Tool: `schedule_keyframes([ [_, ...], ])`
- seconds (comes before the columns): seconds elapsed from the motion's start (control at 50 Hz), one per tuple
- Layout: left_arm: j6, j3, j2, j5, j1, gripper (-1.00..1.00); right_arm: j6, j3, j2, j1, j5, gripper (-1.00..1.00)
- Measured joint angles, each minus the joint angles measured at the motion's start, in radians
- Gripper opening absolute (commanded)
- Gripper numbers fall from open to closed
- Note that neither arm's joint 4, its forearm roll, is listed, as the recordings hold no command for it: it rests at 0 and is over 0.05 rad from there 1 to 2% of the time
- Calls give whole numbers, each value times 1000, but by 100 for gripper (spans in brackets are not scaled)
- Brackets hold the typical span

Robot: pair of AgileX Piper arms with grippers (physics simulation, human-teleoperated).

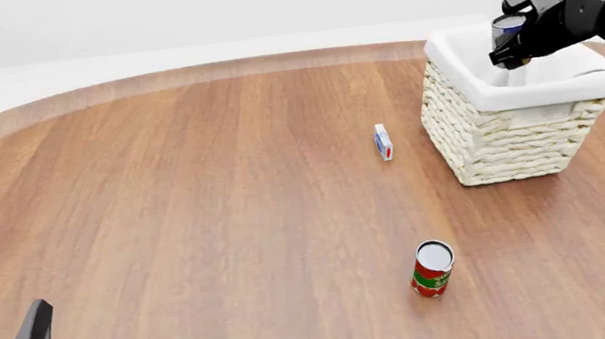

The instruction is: Pick up the alphabet soup and the cream cheese box, and put them in the basket.

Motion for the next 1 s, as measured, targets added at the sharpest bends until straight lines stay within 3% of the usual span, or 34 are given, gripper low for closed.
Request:
schedule_keyframes([
  [1.0,0,0,0,0,0,100,-19,-69,74,-17,112,-100],
])
